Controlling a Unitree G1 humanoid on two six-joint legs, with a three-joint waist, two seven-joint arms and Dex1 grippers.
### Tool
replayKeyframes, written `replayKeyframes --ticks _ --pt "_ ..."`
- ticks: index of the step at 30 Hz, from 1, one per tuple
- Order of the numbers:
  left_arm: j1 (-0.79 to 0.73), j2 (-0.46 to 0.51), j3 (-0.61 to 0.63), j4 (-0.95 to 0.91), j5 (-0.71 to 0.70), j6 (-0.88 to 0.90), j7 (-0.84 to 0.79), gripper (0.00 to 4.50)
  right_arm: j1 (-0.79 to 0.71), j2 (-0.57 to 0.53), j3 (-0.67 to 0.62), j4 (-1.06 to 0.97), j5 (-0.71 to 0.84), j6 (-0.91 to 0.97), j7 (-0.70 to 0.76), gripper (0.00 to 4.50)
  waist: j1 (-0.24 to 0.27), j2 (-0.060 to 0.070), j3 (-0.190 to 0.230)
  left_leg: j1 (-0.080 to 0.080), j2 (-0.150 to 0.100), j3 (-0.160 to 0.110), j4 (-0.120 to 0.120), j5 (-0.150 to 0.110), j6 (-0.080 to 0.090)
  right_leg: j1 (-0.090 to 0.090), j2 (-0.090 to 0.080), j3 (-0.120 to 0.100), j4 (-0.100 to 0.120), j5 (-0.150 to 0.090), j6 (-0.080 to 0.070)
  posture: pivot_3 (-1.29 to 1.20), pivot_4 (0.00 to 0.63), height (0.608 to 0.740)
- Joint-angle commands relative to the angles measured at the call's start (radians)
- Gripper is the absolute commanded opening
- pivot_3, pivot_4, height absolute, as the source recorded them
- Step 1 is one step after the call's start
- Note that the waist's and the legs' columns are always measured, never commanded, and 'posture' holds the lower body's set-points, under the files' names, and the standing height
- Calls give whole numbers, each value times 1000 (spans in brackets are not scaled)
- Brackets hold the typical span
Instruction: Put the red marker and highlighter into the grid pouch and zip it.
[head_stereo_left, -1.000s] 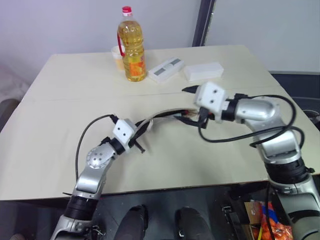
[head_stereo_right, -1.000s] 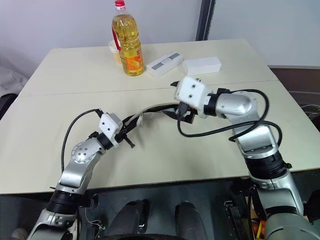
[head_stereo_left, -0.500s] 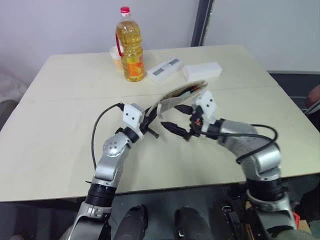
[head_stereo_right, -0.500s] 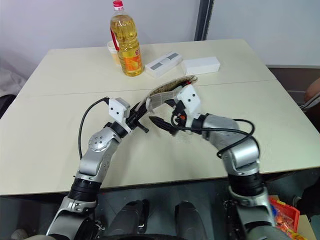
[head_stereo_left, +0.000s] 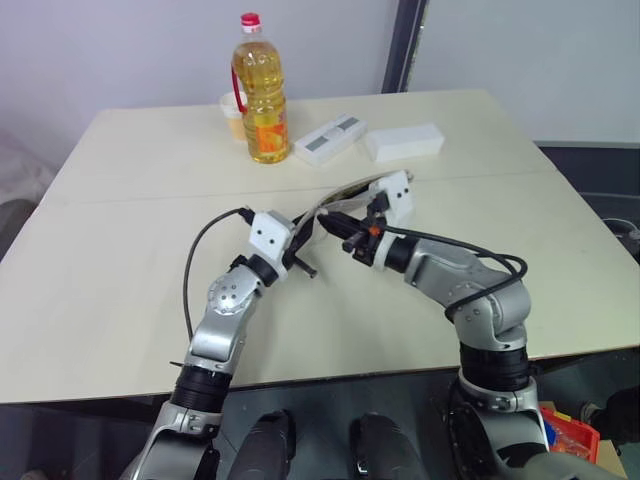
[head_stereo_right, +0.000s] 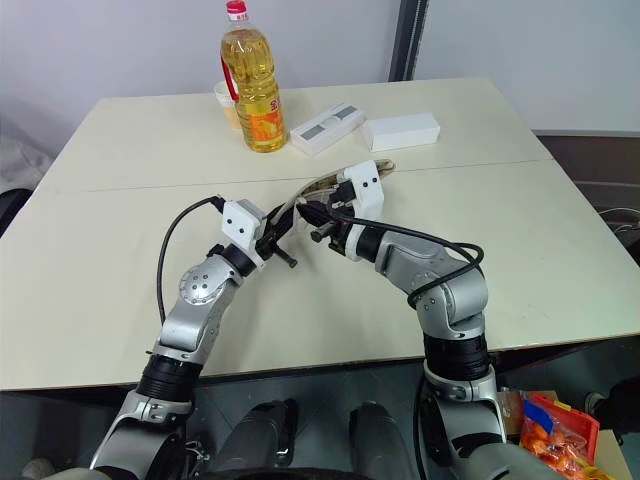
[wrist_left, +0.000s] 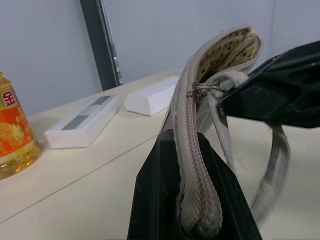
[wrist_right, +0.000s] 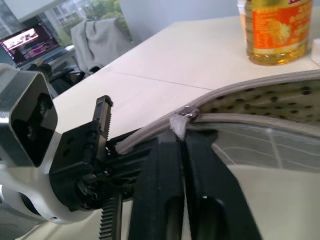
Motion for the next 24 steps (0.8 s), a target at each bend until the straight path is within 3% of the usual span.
replayKeyframes --ticks 1,6,13,18,24 --pt "-27 8 14 -7 2 -42 5 0 -17 -24 -15 -21 15 -8 -7 21 0 0 0 0 0 0 0 0 0 0 0 0 0 0 0 0 150 740" --pt "-30 39 17 14 12 -73 -4 0 -32 -106 -30 -4 -19 -42 -10 21 0 0 0 0 0 0 0 0 0 0 0 0 0 0 0 0 150 740" --pt "9 110 33 19 16 -108 -31 0 -89 -301 -70 103 -116 -143 -12 21 1 0 0 0 0 0 0 0 0 0 0 0 0 0 0 0 150 740" --pt "50 150 43 8 16 -115 -40 0 -124 -375 -103 192 -162 -208 -13 21 -1 0 0 0 1 1 -1 0 0 -1 1 1 0 0 0 0 150 740" --pt "92 184 49 -4 -3 -103 -62 0 -81 -435 -50 181 -173 -244 71 21 -1 0 0 0 1 1 -1 0 0 -1 1 1 0 0 0 0 150 740"
